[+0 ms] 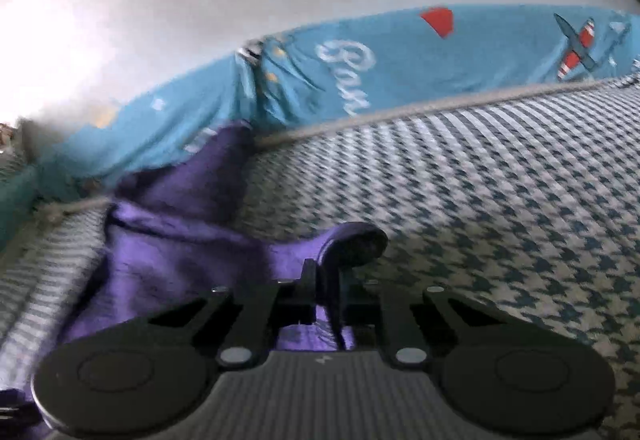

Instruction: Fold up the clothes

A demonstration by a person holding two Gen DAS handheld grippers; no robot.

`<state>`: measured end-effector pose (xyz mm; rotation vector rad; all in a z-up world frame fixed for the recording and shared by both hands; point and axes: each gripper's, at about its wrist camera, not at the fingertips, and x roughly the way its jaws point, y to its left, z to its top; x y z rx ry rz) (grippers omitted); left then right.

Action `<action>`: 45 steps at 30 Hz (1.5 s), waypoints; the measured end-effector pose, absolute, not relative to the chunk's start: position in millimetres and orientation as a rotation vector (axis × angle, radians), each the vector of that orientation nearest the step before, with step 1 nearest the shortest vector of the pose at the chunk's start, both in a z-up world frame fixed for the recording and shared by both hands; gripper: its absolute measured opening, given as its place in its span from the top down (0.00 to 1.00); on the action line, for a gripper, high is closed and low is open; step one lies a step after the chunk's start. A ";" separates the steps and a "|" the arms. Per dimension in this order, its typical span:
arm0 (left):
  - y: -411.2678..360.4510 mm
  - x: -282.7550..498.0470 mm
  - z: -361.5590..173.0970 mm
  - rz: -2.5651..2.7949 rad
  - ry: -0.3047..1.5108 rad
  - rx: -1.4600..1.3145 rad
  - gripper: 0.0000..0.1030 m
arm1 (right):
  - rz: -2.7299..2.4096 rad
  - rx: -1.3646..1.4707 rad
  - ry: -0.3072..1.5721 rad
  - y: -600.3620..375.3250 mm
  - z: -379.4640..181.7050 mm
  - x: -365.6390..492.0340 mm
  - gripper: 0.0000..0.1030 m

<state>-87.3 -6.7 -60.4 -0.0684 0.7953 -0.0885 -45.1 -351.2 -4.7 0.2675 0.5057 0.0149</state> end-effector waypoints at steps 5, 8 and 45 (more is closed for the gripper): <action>-1.8 -85.7 -58.2 -0.076 0.791 -0.100 0.00 | 0.154 0.243 0.450 -324.2 22.7 -64.4 0.88; 4.3 -85.6 -56.0 -0.061 0.786 -0.132 0.00 | 0.236 0.221 0.428 -301.5 34.9 -75.5 0.88; 86.0 -112.0 -12.0 0.199 0.555 -0.348 0.00 | 0.821 -0.105 0.722 -129.1 -27.4 -136.7 0.84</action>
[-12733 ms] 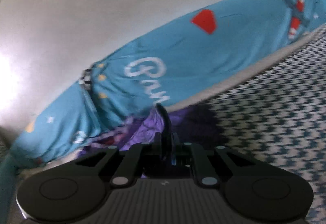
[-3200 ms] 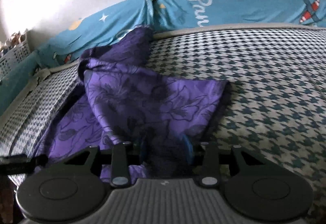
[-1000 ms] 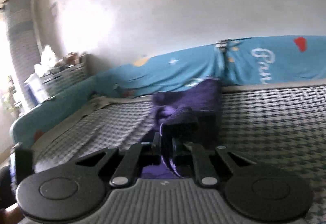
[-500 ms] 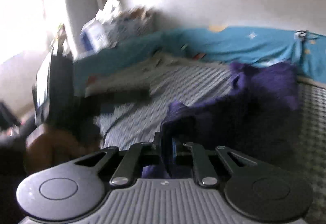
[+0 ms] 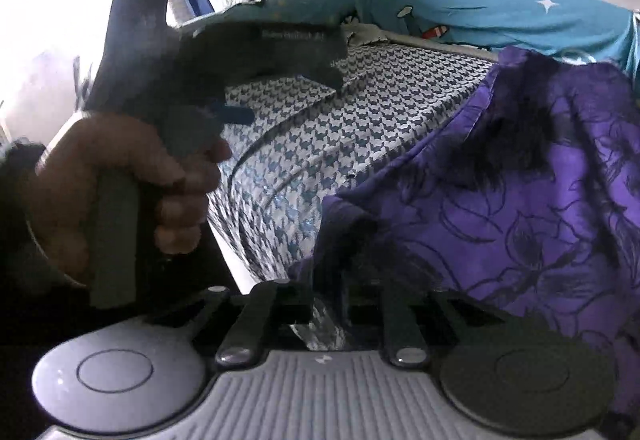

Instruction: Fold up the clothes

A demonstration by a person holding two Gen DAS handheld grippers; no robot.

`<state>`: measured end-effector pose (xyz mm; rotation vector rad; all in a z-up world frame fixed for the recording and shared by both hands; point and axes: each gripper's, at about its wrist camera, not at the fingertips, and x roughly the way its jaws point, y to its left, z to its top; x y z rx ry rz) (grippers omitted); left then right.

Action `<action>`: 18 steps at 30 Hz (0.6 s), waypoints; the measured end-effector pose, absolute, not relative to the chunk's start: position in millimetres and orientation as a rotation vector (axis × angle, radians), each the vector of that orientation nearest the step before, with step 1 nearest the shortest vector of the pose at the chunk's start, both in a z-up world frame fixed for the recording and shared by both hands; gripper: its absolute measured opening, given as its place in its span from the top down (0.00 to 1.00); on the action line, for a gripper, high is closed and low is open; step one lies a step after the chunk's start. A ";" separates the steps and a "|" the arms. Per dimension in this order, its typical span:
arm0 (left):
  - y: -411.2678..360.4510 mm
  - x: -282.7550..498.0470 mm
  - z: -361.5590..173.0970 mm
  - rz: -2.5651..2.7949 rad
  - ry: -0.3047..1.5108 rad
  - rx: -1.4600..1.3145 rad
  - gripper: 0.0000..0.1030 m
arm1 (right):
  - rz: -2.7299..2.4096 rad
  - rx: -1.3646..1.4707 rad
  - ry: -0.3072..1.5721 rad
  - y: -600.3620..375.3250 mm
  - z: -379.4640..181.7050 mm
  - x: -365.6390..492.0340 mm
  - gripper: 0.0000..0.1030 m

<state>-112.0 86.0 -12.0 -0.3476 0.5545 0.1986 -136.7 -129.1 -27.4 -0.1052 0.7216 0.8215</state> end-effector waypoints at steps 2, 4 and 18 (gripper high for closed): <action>82.6 -110.9 -12.1 0.181 0.554 -0.330 0.00 | 0.830 -0.088 0.719 -133.5 -23.4 -138.7 0.84; 78.8 -109.3 -12.2 0.159 0.555 -0.316 0.00 | 0.836 -0.077 0.713 -136.6 -19.9 -140.8 0.83; 36.8 -103.2 -28.7 -0.045 0.651 -0.188 0.00 | 0.519 0.011 0.663 -215.7 1.2 -153.5 0.82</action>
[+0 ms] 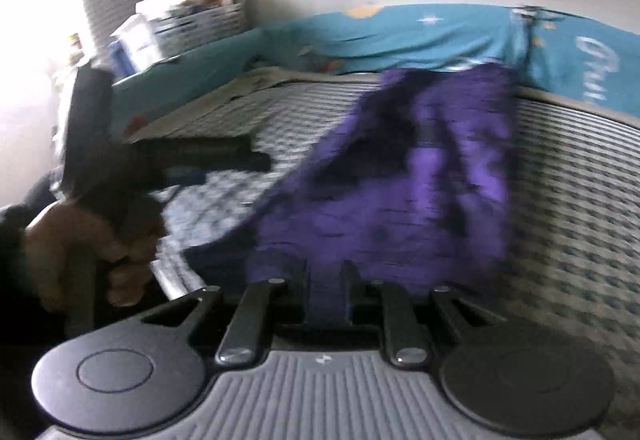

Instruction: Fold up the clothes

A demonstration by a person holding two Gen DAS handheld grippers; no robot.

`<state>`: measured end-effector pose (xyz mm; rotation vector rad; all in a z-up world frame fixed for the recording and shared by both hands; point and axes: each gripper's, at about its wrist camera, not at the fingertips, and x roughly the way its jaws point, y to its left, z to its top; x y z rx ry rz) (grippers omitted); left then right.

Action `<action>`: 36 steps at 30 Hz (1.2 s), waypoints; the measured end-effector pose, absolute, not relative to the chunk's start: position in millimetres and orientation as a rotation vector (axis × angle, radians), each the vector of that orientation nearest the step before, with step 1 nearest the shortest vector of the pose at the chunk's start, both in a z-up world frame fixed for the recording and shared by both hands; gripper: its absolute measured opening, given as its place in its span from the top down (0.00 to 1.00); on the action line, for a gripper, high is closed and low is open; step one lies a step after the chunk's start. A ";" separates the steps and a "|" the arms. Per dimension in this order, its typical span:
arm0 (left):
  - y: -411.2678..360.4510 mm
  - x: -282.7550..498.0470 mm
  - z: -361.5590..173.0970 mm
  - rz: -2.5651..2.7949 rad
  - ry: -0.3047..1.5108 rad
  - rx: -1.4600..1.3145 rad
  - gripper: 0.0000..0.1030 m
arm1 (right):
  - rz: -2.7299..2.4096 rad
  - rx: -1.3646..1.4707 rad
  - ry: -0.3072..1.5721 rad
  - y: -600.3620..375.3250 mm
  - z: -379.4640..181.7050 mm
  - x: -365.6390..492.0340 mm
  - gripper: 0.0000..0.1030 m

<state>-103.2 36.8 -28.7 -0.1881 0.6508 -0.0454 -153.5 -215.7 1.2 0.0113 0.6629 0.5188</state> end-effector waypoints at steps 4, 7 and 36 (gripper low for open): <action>27.7 -103.4 -33.7 -0.071 0.679 -0.172 0.00 | 0.398 0.079 0.677 -246.5 1.4 -154.2 0.76; 22.7 -105.6 -35.2 -0.095 0.682 -0.152 0.00 | 0.330 0.131 0.689 -264.4 0.1 -154.2 0.67; -2.7 -106.5 -55.1 -0.194 0.797 -0.084 0.00 | 0.361 0.225 0.825 -273.7 -29.7 -159.1 0.88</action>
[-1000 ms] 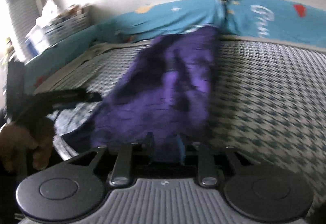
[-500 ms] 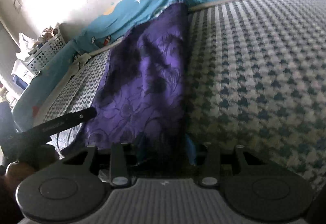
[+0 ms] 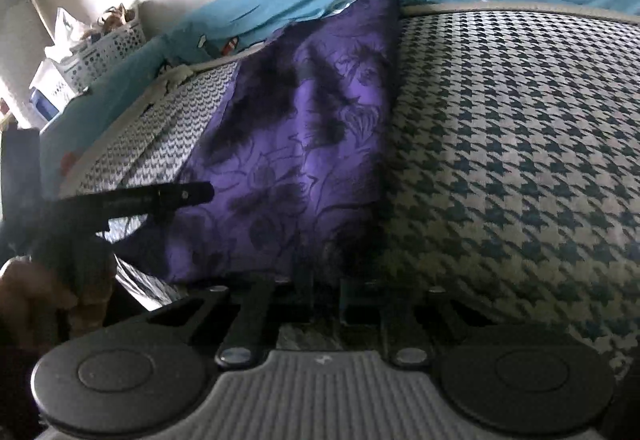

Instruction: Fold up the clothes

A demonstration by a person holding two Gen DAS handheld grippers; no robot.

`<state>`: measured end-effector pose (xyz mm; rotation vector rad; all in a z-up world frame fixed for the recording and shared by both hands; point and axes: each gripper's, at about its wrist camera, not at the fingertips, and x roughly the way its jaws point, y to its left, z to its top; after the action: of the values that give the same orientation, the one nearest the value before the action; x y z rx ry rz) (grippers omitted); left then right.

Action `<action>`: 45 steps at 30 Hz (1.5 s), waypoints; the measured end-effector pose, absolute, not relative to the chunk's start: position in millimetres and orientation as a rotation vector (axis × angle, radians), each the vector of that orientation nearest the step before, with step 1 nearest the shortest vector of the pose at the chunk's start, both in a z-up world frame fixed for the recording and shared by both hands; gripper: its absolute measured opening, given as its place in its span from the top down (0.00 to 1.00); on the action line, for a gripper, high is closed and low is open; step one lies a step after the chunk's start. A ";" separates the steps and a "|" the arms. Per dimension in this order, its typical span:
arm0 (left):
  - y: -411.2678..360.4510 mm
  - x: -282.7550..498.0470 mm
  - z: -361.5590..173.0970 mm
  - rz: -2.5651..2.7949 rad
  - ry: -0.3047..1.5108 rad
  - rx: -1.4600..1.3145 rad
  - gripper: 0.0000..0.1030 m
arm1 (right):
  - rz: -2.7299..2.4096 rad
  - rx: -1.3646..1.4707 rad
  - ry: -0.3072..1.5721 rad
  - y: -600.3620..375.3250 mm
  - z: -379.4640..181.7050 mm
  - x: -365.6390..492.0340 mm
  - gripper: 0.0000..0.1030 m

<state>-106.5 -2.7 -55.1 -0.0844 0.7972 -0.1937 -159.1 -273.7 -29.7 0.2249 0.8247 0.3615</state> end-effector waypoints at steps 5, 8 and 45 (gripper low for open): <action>4.3 -103.2 -58.9 -0.125 0.818 -0.091 0.00 | 0.375 0.217 0.842 -275.0 -29.8 -160.3 0.88; 7.6 -102.9 -60.2 -0.066 0.822 -0.076 0.00 | 0.373 0.208 0.865 -275.1 -30.4 -162.2 0.86; 0.3 8.3 -27.2 -0.044 0.734 -0.108 0.00 | 0.447 0.111 0.747 -296.0 15.5 -64.4 0.74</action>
<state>8.3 0.3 -27.2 -0.1081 0.7343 -0.0444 -64.4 -296.0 15.5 0.1115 0.7473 0.4468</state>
